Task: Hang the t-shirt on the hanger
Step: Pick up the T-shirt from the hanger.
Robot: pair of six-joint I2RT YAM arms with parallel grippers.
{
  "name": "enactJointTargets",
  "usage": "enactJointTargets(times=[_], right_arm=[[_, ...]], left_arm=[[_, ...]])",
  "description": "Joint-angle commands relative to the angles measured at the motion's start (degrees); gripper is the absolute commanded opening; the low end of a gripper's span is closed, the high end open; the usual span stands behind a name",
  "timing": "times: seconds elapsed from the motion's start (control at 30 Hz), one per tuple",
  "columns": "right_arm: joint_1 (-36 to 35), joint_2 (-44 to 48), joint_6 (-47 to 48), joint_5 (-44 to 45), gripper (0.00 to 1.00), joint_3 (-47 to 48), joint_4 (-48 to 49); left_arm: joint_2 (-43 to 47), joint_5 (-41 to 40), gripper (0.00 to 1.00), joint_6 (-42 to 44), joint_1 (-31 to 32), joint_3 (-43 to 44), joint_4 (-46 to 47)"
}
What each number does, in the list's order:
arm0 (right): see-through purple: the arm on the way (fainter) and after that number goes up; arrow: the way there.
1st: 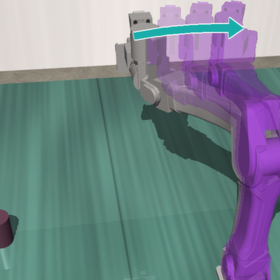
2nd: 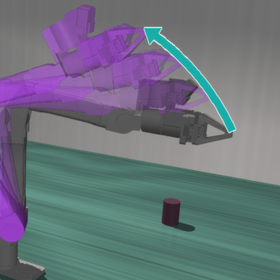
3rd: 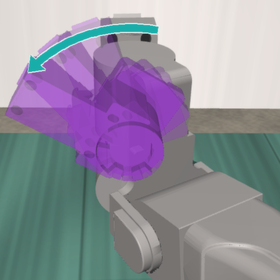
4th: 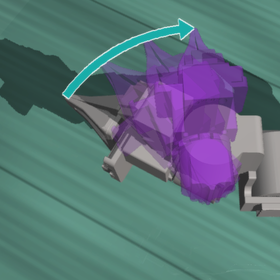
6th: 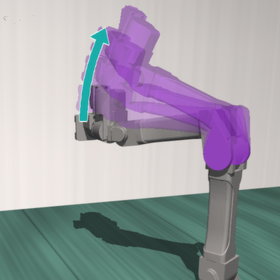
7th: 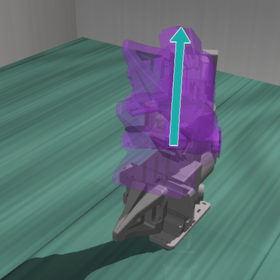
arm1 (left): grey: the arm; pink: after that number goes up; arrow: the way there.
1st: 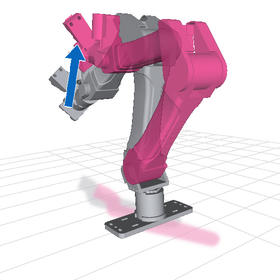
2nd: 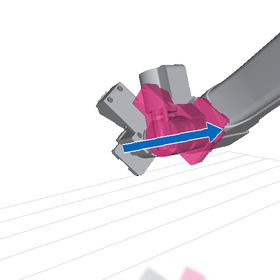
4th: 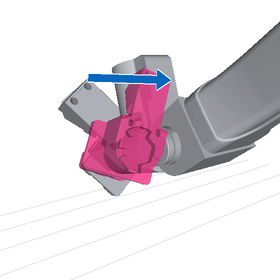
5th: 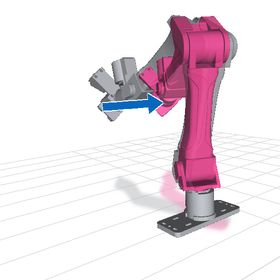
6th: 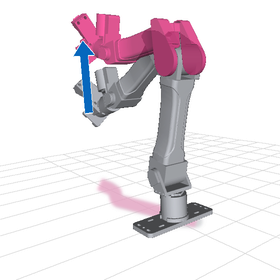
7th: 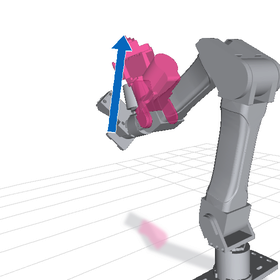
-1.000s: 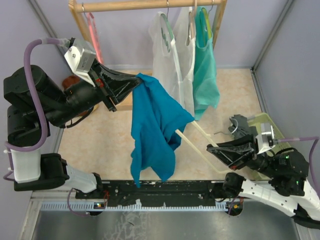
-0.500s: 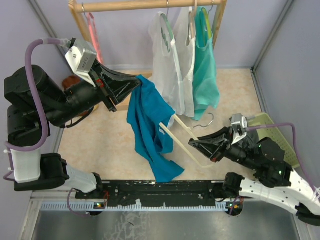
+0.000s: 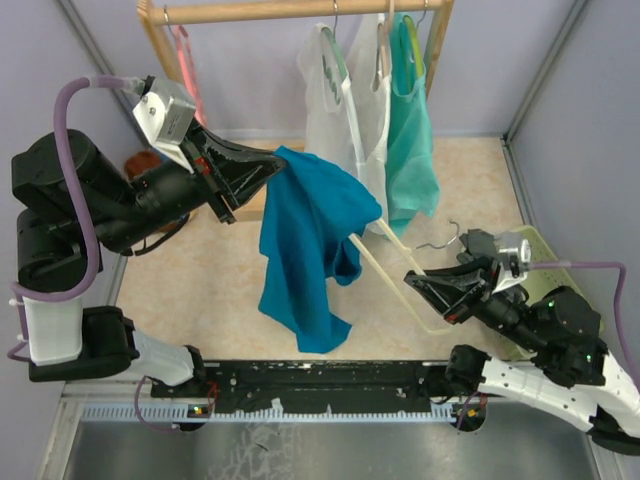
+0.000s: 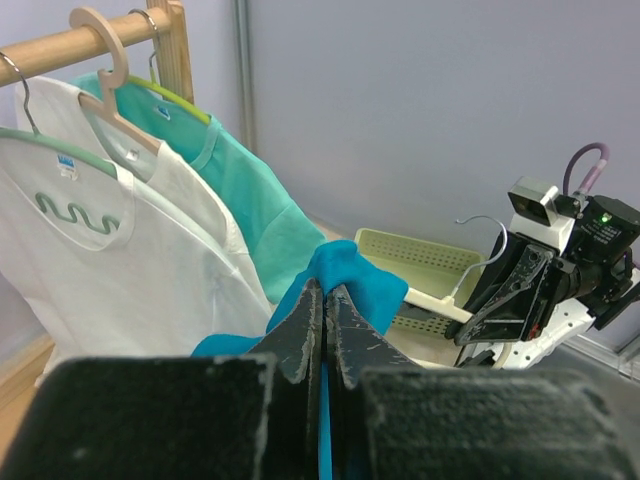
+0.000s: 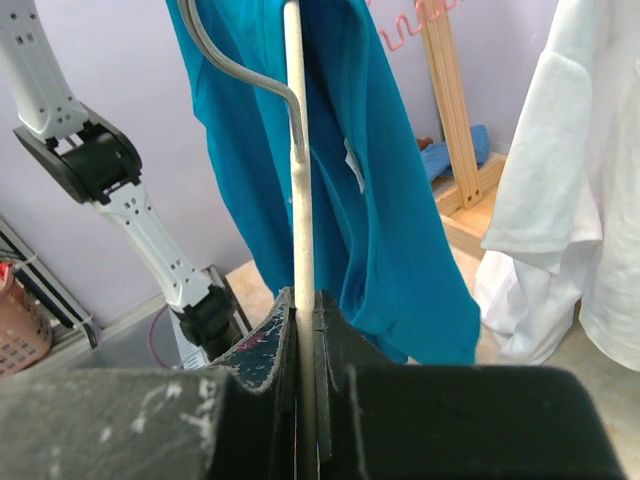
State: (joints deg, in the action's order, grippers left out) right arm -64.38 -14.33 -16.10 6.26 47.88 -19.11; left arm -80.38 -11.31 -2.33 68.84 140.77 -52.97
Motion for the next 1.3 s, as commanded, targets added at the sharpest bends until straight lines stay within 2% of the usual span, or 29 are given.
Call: enactJointTargets(times=[0.0,0.23,0.5,0.77,0.93,1.13,1.27], right_arm=[[-0.18,1.32,1.32,1.38,0.0,2.85,2.39],[-0.17,-0.54,2.05,-0.92,0.0,0.91,5.73],[-0.21,1.12,4.57,5.45,0.0,6.49,-3.12],[-0.2,-0.76,5.67,6.67,0.0,7.69,-4.8],[-0.18,-2.73,6.17,2.26,0.0,7.39,-3.71],[-0.18,-1.48,5.4,-8.12,0.0,6.88,0.73],[-0.15,2.65,4.85,-6.99,0.0,7.55,1.39]], left_arm=[[-0.35,0.65,0.0,-0.49,-0.2,1.01,1.03],[-1.1,0.53,0.0,-0.63,-0.2,1.38,0.79],[-0.73,0.32,0.0,-0.93,-0.2,1.44,-0.18],[-1.18,0.85,0.0,-0.92,-0.2,1.46,-0.39],[-1.28,0.79,0.0,-0.97,-0.21,1.55,-1.0],[-1.49,0.42,0.0,-0.84,-0.25,1.47,-1.61],[-1.3,0.07,0.0,-0.89,-0.2,1.49,-1.76]])
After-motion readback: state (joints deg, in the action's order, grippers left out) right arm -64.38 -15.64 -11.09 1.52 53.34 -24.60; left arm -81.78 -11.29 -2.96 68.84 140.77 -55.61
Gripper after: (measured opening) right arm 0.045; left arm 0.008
